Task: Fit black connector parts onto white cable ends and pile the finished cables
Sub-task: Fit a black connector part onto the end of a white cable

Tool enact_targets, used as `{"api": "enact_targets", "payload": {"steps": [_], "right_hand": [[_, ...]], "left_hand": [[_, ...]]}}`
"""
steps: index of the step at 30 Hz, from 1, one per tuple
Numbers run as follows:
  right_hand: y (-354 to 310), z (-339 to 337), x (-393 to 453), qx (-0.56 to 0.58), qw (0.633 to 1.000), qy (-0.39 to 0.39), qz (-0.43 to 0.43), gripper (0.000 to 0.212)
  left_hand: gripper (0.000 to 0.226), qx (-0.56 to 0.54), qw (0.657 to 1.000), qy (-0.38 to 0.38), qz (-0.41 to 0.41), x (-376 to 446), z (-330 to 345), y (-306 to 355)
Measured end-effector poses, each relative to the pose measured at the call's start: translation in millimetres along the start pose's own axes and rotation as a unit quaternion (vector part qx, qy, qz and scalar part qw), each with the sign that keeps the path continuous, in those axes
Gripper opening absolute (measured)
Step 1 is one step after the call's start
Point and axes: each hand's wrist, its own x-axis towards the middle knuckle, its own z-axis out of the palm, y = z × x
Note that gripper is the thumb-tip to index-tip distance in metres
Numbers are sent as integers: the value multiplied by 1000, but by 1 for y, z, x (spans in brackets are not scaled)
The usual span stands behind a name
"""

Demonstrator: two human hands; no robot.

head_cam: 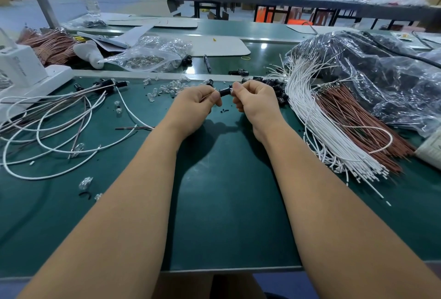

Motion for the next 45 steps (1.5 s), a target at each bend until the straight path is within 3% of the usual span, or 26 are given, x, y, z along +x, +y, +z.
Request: {"api": "enact_targets", "payload": {"steps": [10, 17, 27, 45], "right_hand": [[-1, -2, -2, -4, 1000, -19, -5, 25], [2, -7, 2, -84, 996, -31, -29, 18], [1, -7, 4, 51, 997, -45, 34, 19], [1, -5, -2, 114, 990, -64, 47, 24]], "left_hand": [[23, 11, 1000, -7, 2, -1, -1, 0], [13, -4, 1000, 13, -25, 2, 1, -2], [17, -59, 998, -2, -30, 3, 1, -2], [16, -93, 995, 1, -20, 0, -2, 1]]}}
